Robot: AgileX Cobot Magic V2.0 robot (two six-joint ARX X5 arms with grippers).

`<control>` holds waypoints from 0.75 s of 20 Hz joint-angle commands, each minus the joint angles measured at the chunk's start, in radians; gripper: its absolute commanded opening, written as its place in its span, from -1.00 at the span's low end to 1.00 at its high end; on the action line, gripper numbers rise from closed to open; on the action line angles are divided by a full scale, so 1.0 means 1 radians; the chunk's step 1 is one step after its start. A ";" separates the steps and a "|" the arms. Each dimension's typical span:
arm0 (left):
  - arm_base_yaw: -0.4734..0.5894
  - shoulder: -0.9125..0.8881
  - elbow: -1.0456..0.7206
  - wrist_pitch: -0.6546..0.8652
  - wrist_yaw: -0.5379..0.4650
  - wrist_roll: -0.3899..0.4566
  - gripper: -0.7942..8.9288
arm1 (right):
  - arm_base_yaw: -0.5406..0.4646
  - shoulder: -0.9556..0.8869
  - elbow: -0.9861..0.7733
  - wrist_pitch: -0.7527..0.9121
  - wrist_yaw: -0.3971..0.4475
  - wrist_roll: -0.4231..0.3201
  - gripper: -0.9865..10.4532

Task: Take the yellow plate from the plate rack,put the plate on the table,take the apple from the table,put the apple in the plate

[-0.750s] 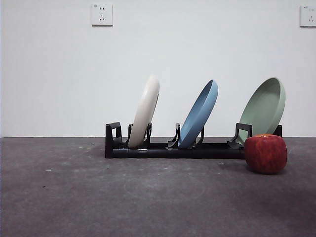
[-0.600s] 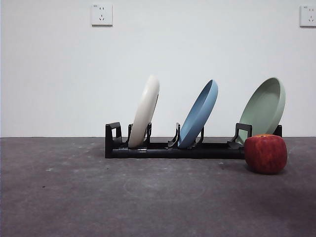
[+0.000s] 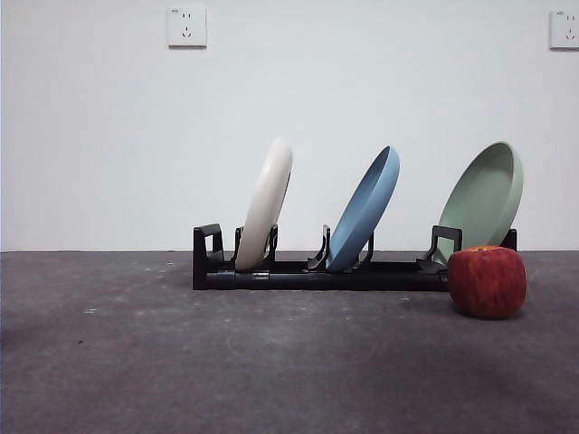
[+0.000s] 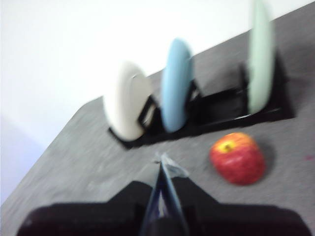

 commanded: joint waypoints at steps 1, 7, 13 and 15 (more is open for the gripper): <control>0.002 0.055 0.064 -0.022 0.087 0.006 -0.85 | 0.002 0.086 0.112 -0.097 -0.082 -0.116 -0.85; 0.002 0.175 0.214 -0.110 0.286 0.098 -0.85 | 0.014 0.250 0.352 -0.414 -0.162 -0.373 -0.85; -0.005 0.240 0.333 -0.259 0.413 0.216 -0.85 | 0.058 0.364 0.526 -0.682 -0.174 -0.540 -0.85; -0.013 0.246 0.356 -0.318 0.415 0.259 -0.85 | 0.078 0.380 0.550 -0.733 -0.173 -0.565 -0.85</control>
